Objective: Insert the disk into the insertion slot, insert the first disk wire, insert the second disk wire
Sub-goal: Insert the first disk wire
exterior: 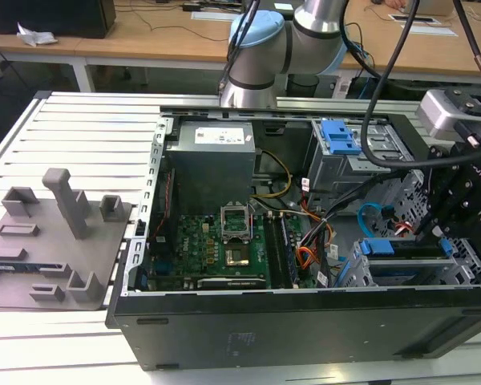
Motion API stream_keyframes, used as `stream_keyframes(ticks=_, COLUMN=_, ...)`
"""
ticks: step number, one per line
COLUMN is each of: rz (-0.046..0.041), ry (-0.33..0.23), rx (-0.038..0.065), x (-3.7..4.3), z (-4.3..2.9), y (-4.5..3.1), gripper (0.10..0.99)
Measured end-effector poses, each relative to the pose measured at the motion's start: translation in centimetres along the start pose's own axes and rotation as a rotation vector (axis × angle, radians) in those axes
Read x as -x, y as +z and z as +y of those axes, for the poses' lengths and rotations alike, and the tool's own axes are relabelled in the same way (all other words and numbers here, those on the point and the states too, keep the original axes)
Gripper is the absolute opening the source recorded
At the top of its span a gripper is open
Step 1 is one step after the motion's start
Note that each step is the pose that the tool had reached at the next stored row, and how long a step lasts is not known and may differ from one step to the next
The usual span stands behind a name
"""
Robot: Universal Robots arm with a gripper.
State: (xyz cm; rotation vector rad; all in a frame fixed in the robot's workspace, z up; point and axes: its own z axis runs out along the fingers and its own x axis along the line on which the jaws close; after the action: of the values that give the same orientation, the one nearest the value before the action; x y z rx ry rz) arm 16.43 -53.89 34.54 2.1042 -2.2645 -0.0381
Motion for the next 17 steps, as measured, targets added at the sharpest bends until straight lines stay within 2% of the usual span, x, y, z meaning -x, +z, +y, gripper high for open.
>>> stream_keyframes(ticks=7, rz=-0.0028, ry=-0.002, rx=0.000, x=0.00, z=0.02, y=0.12, gripper=0.161)
stream_keyframes(ticks=11, rz=-0.0138, ry=-0.002, rx=0.001, x=0.00, z=0.05, y=0.13, gripper=0.161)
stream_keyframes(ticks=14, rz=-0.0138, ry=-0.002, rx=0.001, x=-0.02, z=0.05, y=0.13, gripper=0.161)
stream_keyframes(ticks=17, rz=-0.0133, ry=-0.002, rx=0.002, x=-0.06, z=-0.08, y=0.49, gripper=0.161)
